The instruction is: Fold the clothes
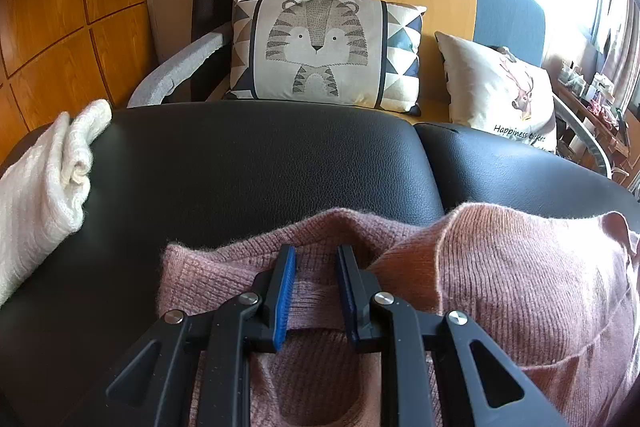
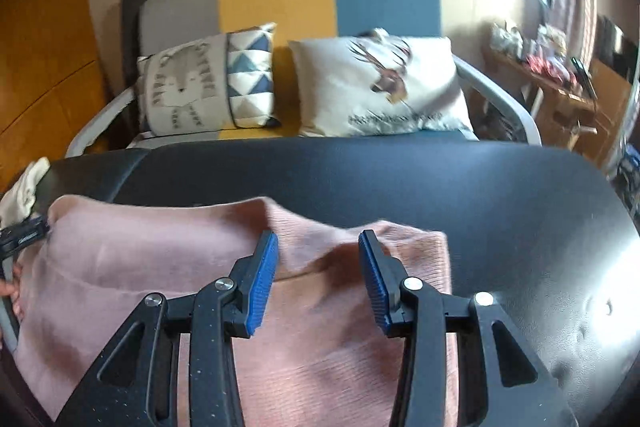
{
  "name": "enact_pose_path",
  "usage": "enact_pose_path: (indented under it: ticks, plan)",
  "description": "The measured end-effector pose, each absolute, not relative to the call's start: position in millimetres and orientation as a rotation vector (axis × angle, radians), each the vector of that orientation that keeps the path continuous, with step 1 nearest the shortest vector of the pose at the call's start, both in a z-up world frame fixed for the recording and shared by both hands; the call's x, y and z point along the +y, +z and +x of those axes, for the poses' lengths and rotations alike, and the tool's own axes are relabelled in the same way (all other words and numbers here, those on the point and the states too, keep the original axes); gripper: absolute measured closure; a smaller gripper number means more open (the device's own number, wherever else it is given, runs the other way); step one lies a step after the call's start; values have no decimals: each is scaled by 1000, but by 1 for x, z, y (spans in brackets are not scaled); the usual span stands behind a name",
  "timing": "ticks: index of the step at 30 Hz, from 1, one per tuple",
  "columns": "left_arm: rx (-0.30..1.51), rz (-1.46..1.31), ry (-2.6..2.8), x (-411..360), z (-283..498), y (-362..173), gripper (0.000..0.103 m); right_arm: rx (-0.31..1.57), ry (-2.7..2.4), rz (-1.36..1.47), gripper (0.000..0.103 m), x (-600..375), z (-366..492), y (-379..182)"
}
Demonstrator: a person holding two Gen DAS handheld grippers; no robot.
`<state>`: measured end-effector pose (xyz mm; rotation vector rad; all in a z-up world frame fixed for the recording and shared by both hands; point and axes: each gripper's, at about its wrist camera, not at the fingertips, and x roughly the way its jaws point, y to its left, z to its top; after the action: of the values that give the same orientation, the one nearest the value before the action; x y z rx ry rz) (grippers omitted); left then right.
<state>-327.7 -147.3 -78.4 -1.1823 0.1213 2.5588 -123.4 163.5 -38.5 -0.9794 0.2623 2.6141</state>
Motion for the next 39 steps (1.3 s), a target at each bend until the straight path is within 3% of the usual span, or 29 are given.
enact_pose_path:
  ticks: [3,6,9,11,13,18,24,26,32,39]
  plan:
    - [123,-1182,2559,-147,-328,-79,82,253,2713,-1006,58,142,-125,-42]
    - [127,-1186,2559,-147,-328,-78,82,128,2667,-1100,58,134,-137,-65]
    - [115,-1194,2547,-149,-329,-78,82,216,2612,-1151,53,153,-141,-93]
    - [112,-1199,2523,-153,-330,-77,82,325,2607,-1121,42,167,-137,-94]
    - [113,-1208,2502,-159,-332,-76,79,392,2614,-1118,42,175,-136,-98]
    - [27,-1236,2580,-195,-335,-63,79,261,2590,-1128,40,162,-142,-100]
    - [2,-1064,2556,-195,-302,-36,79,286,2598,-1118,40,164,-139,-101]
    - [29,-1036,2462,-173,-289,-33,79,283,2598,-1116,40,163,-138,-101]
    - [372,-1045,2392,-99,-279,-56,79,298,2604,-1110,40,164,-136,-102]
    - [301,-1172,2550,-157,-329,-69,78,293,2605,-1106,40,164,-136,-103]
